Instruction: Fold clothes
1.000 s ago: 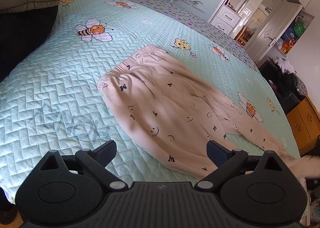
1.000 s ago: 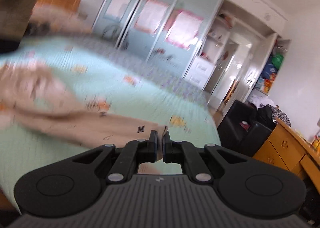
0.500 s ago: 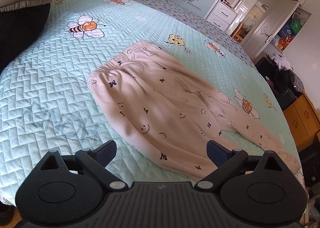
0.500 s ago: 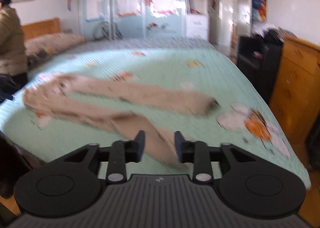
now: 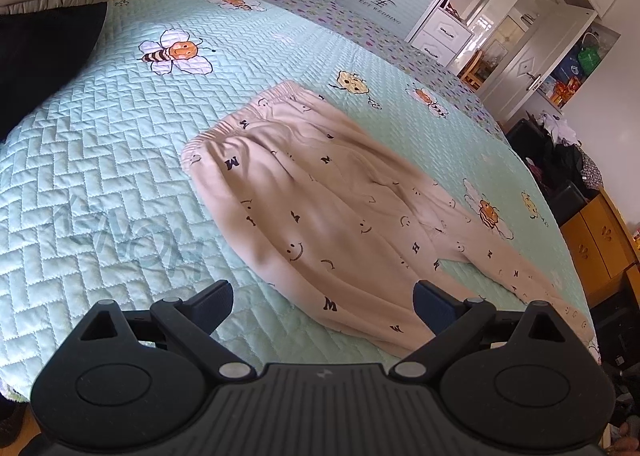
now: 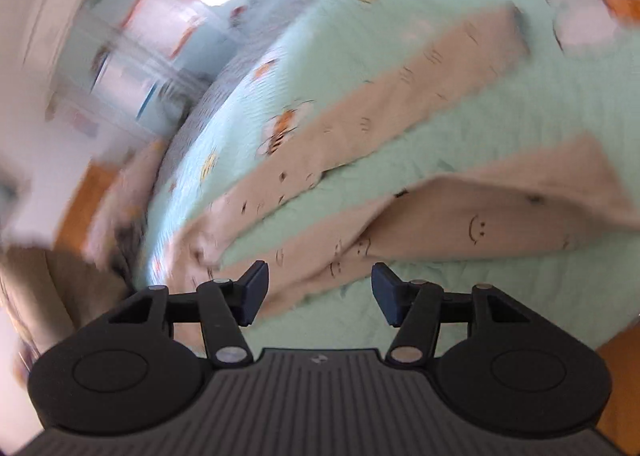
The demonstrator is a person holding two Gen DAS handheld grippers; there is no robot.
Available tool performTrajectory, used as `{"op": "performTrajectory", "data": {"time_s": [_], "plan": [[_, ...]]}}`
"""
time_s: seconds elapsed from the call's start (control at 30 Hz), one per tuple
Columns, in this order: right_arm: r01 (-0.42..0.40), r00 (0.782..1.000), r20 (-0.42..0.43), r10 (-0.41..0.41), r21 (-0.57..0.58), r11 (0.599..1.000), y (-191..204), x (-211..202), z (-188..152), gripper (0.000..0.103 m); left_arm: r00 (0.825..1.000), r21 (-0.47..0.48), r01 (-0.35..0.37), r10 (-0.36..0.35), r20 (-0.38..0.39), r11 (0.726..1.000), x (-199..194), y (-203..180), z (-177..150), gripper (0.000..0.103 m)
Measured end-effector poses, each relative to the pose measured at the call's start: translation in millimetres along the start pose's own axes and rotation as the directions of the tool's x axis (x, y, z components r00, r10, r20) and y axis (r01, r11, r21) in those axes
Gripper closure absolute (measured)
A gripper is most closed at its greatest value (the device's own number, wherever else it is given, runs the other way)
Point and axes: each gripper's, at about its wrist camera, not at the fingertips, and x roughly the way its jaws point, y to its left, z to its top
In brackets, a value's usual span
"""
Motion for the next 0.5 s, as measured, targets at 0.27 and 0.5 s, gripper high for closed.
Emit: {"op": "performTrajectory", "data": {"time_s": [0.27,0.5], "plan": [[0.133,0.99,0.038,-0.136,0.067,0.989,0,22,12,0.061,1.0,-0.027,0.014,-0.014,-0.019,1.0,12,11,-3,0.006],[0.15,0.989,0.005,-0.15,-0.055,0.987,12,6,-8,0.101,0.999,-0.047,0.022,-0.023,-0.023,0.999,15,20,-3,0.006]]}}
